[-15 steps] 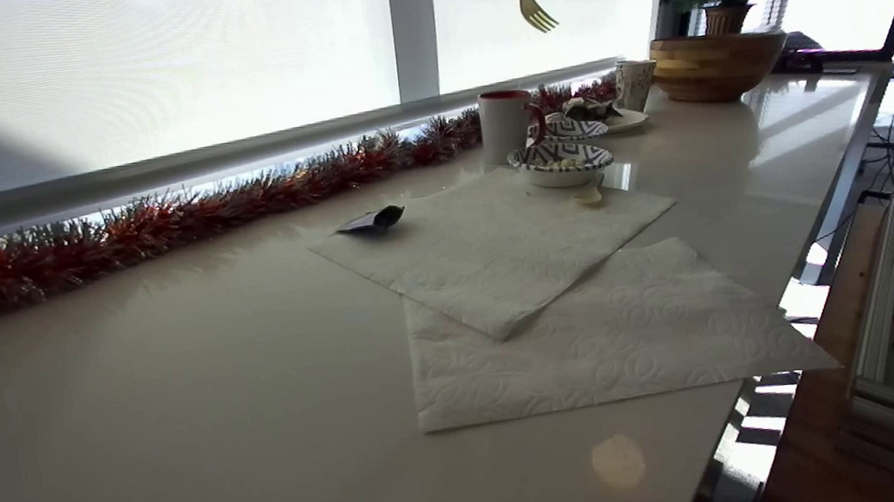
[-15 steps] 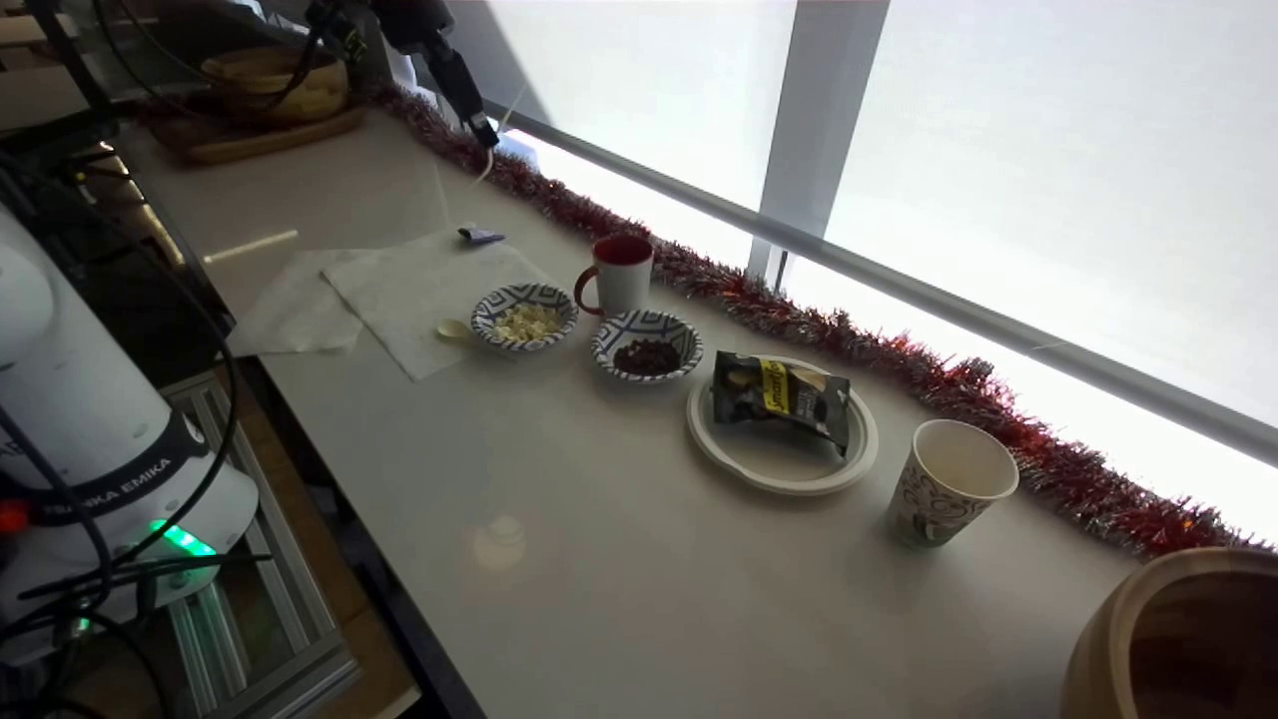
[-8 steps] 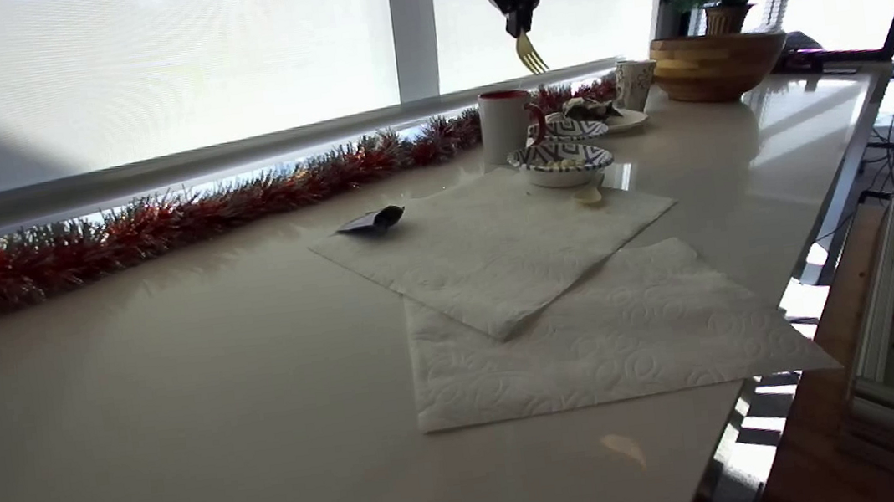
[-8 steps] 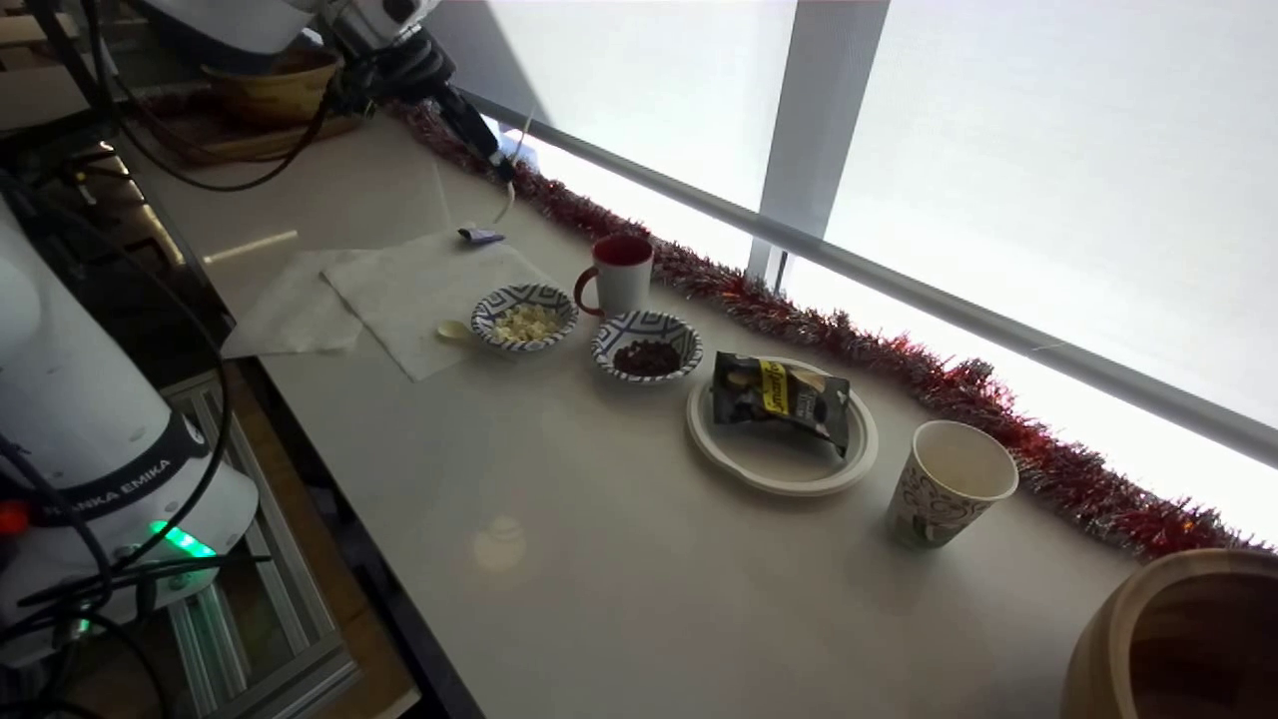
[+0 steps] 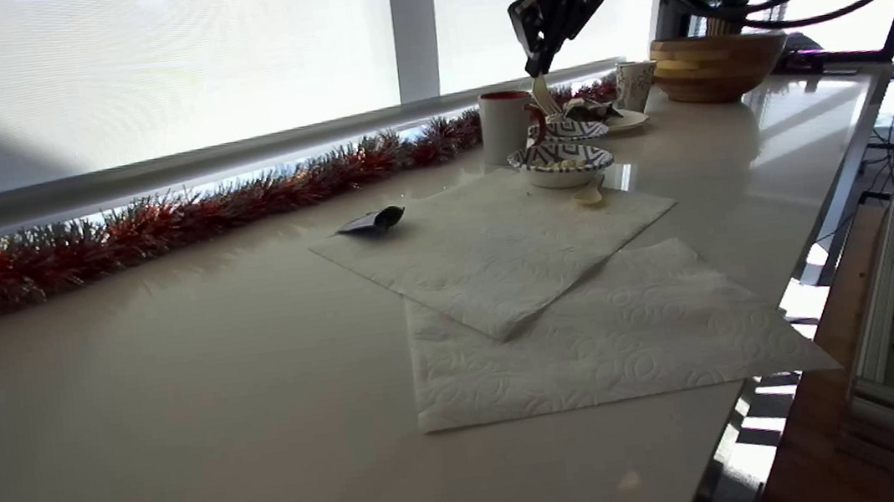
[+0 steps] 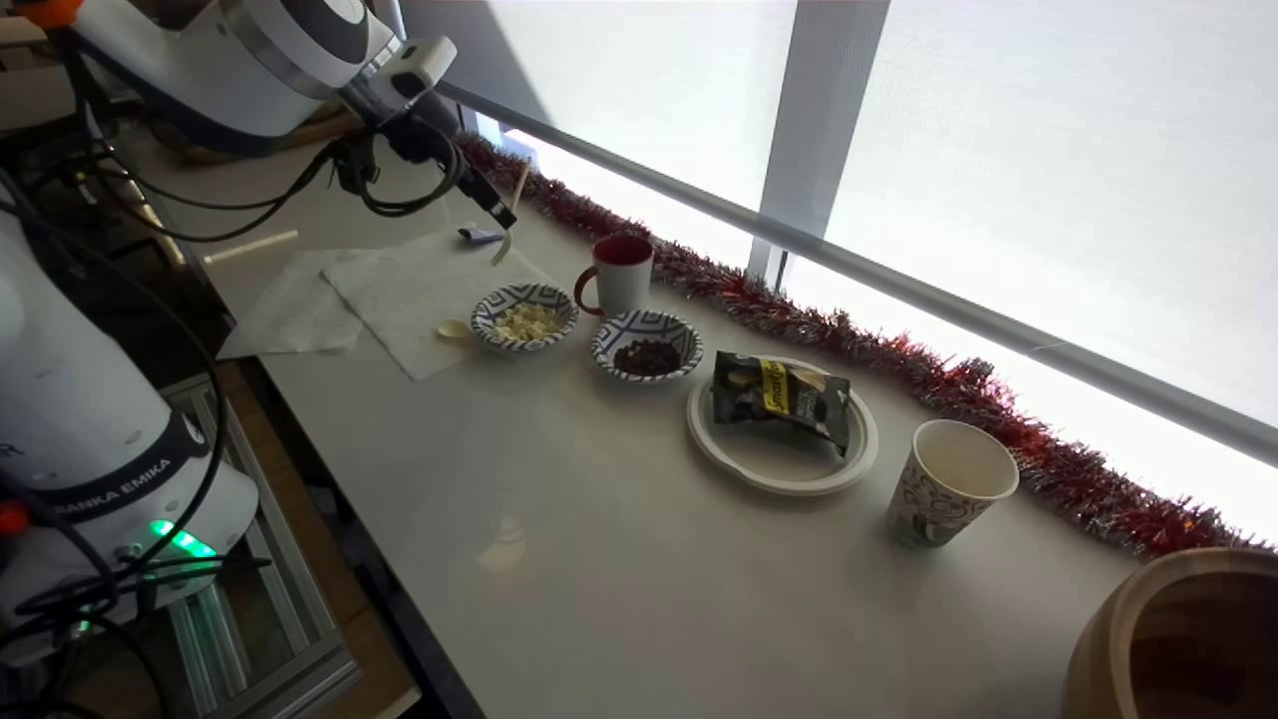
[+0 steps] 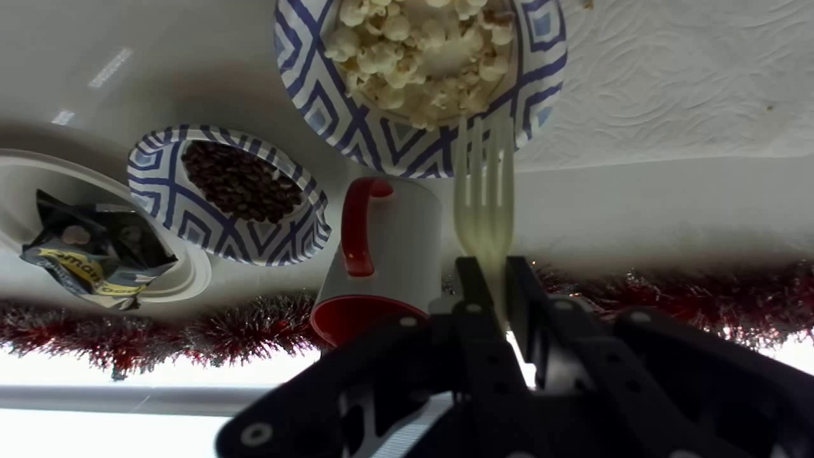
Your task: Use the white fork to place one object from the bowl on the left into the mug.
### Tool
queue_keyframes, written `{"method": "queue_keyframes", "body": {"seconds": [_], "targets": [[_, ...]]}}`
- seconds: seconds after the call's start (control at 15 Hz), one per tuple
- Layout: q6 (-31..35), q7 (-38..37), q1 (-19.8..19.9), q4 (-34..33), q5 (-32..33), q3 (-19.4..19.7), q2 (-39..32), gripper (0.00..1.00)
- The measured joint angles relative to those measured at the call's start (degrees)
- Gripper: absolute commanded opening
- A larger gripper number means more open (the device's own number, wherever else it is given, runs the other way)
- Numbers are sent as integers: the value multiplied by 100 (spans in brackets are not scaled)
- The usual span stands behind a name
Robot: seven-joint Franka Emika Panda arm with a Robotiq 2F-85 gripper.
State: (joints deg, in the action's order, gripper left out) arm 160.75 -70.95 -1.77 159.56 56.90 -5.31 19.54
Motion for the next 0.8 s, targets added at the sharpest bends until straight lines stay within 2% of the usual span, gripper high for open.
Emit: {"method": "queue_keyframes", "body": {"seconds": [0.13, 0.2, 0.4, 0.8], "targets": [[3, 1, 0, -8, 0, -1, -4, 3], [-9, -120, 94, -68, 317, -85, 2, 3], [60, -1159, 464, -168, 1485, -320, 25, 3], [194, -3620, 875, -149, 3826, -298, -65, 3]]}}
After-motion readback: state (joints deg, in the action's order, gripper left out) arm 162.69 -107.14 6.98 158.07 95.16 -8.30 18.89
